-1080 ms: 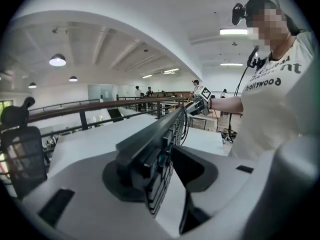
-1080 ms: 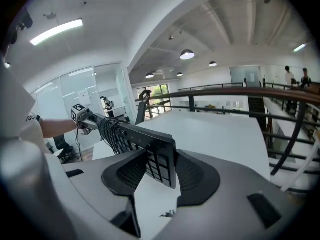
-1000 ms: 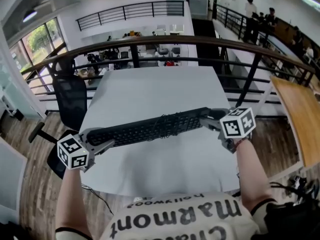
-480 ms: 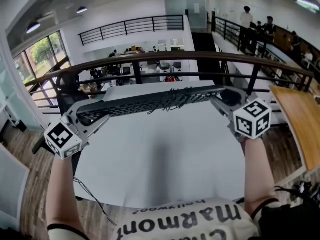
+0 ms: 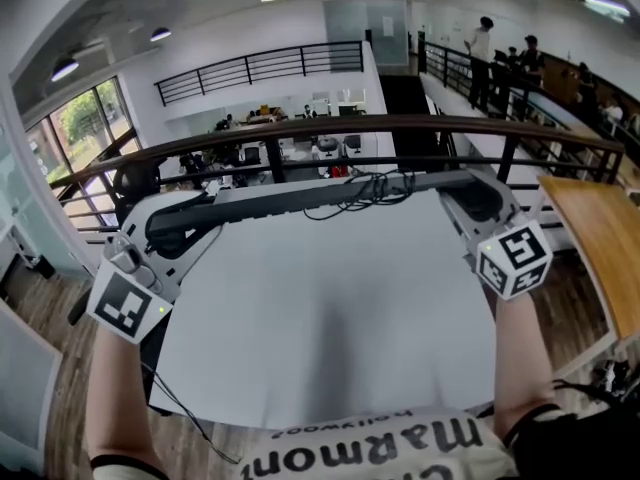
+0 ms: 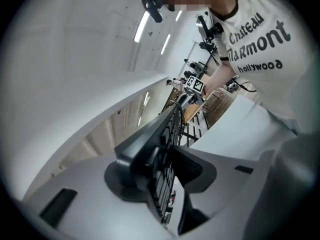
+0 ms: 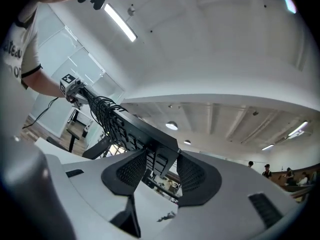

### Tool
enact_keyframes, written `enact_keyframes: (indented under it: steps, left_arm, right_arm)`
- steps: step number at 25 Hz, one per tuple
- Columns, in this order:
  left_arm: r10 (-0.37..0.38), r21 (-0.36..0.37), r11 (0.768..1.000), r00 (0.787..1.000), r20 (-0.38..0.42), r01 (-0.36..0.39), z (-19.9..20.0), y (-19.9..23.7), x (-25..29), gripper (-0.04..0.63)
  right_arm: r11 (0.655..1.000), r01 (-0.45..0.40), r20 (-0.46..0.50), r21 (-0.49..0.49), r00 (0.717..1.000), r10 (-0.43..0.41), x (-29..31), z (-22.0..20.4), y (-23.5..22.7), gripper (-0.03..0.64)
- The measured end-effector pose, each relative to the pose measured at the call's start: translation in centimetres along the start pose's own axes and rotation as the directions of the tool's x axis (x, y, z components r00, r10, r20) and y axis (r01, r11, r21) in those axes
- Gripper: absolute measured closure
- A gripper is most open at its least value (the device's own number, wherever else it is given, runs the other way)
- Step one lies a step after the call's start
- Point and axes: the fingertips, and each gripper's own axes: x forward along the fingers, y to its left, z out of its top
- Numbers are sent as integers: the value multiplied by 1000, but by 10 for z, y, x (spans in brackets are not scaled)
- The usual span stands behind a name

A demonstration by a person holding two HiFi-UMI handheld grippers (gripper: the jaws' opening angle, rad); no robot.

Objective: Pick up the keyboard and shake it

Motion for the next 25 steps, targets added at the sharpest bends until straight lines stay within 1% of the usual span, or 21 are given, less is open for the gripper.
enact_keyframes:
  steps: [2, 5, 7, 11, 14, 18, 19, 20, 22, 25]
  left_arm:
    - [12, 82, 997, 1000, -1, -12, 14, 6, -5, 457]
    - [36, 172, 984, 999, 24, -40, 34, 20, -11, 463]
    - [51, 228, 972, 998, 38, -59, 46, 27, -15, 464]
    - [92, 327, 938, 992, 86, -115, 62, 35, -28, 465]
    - [116, 356, 923, 988, 105, -146, 66, 41, -38, 465]
    - [147, 406, 894, 980, 133, -189, 87, 42, -42, 465]
    - [147, 411, 891, 980, 137, -192, 89, 41, -41, 465]
    - [140, 406, 895, 981, 135, -184, 86, 40, -39, 466]
    - [117, 384, 911, 986, 115, -153, 76, 37, -37, 467]
    - [101, 384, 913, 989, 109, -135, 73, 37, -38, 471]
  right_arm:
    - [1000, 22, 30, -5, 999, -22, -3, 9, -5, 419]
    - [998, 58, 82, -13, 995, -57, -6, 28, -13, 417]
    - [995, 93, 116, -35, 989, -88, -10, 42, -18, 416]
    - [983, 168, 181, -75, 972, -152, -20, 63, -19, 411]
    - [977, 190, 208, -93, 964, -167, -23, 78, -17, 411]
    - [973, 209, 248, -100, 952, -179, -35, 93, -26, 411]
    - [973, 209, 248, -98, 952, -180, -35, 93, -28, 411]
    - [974, 206, 240, -96, 954, -178, -33, 90, -27, 411]
    - [977, 193, 214, -93, 962, -170, -27, 83, -24, 409]
    - [977, 191, 202, -94, 965, -169, -26, 80, -21, 405]
